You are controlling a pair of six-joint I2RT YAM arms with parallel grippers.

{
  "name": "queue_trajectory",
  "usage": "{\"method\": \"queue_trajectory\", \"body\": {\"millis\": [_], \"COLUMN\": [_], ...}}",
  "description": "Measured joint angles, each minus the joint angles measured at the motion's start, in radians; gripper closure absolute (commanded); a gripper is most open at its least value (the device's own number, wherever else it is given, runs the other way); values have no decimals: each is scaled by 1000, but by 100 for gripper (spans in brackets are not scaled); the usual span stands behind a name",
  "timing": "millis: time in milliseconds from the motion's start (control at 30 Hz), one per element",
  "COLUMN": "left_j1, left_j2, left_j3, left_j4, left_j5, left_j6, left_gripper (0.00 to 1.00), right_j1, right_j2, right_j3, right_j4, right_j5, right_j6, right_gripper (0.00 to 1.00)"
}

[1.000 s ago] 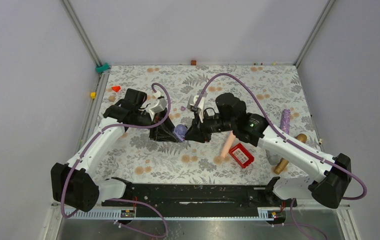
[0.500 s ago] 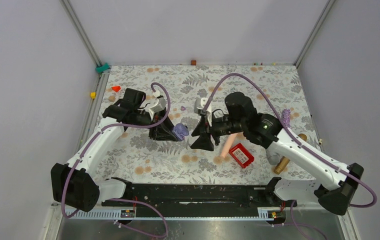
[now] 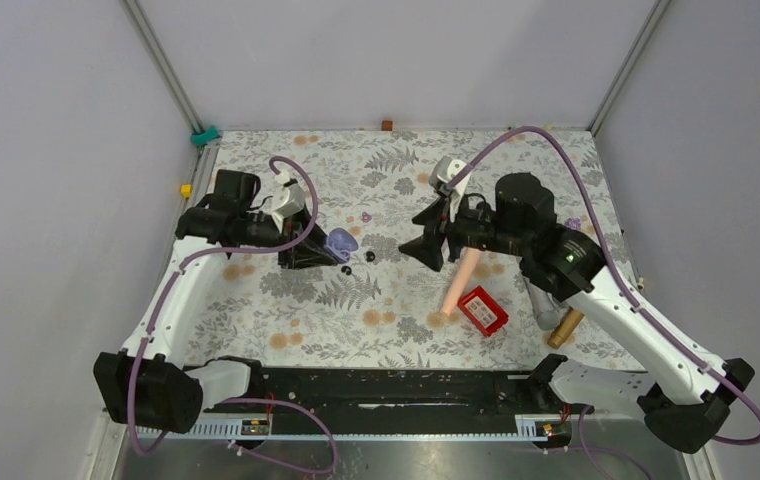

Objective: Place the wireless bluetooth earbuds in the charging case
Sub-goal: Move the earbud to the center of the board.

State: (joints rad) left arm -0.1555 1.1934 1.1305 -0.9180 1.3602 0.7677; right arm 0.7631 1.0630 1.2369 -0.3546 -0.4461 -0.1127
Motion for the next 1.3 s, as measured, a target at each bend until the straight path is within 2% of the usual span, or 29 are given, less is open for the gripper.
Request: {"method": "queue_trajectory", "body": {"millis": [200, 400, 633, 967, 1133, 1300], "left_j1": [67, 144, 206, 331, 348, 356], "left_j2": [-38, -39, 2, 54, 53, 53], "left_j3": [18, 53, 82, 58, 53, 37], "left_j4": [-33, -105, -275, -542, -612, -637], "left_j5": [-36, -81, -121, -99, -76, -65], "left_j6": [33, 110, 282, 608, 722, 771], "left_gripper": [100, 100, 100, 100, 100, 100], "right_j1": [-29, -80, -125, -127, -127, -127], "right_j2": [90, 311, 620, 1057, 1254, 1449], "right_j3": [6, 116, 338, 654, 849, 1083], "right_j4": [50, 29, -36, -93, -151, -256], "right_j5": [198, 298, 365, 413, 420, 409], "right_j6": [61, 118, 150, 150, 167, 231], "right_gripper": [33, 35, 36, 37, 38, 38]}}
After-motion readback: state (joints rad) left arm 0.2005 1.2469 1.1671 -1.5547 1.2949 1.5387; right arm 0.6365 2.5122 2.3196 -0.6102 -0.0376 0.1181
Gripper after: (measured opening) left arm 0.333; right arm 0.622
